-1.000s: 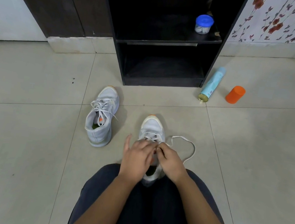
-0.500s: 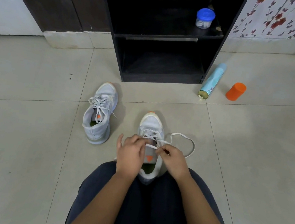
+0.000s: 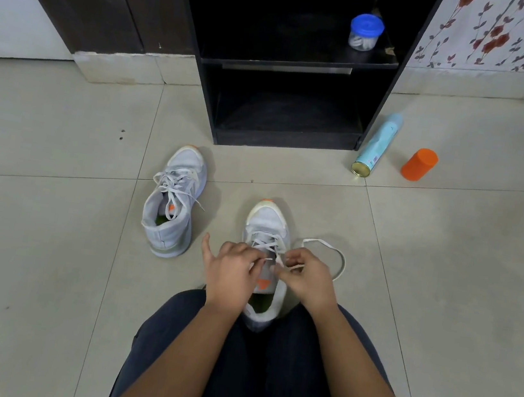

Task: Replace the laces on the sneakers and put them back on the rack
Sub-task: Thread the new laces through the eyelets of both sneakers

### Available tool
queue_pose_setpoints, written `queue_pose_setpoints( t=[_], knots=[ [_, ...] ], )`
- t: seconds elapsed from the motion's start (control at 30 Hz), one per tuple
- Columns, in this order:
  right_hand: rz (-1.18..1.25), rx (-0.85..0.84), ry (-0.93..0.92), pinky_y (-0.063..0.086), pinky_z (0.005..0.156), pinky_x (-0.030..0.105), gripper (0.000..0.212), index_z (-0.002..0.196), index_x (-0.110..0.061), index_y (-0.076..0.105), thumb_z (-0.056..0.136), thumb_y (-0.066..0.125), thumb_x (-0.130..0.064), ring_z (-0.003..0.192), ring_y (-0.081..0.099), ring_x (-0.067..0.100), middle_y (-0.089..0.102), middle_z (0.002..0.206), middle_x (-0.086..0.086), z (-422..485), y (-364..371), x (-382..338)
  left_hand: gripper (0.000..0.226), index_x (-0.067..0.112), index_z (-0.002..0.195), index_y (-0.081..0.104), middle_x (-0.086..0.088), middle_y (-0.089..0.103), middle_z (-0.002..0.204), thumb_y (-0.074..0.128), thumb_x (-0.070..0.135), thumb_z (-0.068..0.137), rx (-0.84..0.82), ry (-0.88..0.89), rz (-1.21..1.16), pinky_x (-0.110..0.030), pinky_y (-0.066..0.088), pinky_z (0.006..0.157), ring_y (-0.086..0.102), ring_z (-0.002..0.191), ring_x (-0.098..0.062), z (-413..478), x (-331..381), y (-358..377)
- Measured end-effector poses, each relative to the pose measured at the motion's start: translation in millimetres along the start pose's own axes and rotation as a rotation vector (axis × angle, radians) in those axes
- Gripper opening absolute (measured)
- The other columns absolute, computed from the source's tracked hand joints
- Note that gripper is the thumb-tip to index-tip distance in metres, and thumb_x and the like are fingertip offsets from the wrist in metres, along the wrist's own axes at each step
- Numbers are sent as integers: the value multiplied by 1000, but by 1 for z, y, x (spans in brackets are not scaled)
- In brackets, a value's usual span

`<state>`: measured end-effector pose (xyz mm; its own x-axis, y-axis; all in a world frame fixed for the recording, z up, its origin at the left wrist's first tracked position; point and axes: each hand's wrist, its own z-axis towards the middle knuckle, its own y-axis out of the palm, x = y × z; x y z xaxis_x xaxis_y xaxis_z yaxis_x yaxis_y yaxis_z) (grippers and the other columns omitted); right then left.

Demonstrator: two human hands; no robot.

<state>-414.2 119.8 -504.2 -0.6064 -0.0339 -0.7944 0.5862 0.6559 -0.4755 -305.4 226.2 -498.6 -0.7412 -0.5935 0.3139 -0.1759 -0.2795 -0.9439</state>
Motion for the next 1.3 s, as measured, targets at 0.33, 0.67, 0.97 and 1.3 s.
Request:
queue_pose_setpoints(
  t=[0.33,0.67,0.97,1.3],
  knots=[
    [239,-63,144,56,80,46,24,73,-25,72,80,64,-4,74,65,19,71,77,0,9,0,5,14,30,62,67,12,64,61,73,35,74,-50,-103,-38,-62,12,108,59,76,-16,13,16,20],
    [380,-64,180,58,71,33,19,85,-18,74,90,57,-12,80,69,21,73,84,5,9,3,1,14,27,63,66,12,65,66,68,30,76,-11,-73,-75,-54,6,109,59,81,-17,17,14,30],
    [612,-22,415,50,62,26,12,85,-8,60,94,52,-5,69,61,21,64,81,10,20,1,-10,36,35,111,61,11,56,112,58,16,81,-129,-76,-18,-50,-5,112,47,111,-16,18,11,20],
    [438,367,496,45,72,33,26,117,-6,52,93,43,-11,79,58,25,61,92,9,30,-57,32,52,21,112,48,-1,50,112,72,17,66,15,-292,-126,-38,38,92,47,106,-24,18,-2,8]
  ],
)
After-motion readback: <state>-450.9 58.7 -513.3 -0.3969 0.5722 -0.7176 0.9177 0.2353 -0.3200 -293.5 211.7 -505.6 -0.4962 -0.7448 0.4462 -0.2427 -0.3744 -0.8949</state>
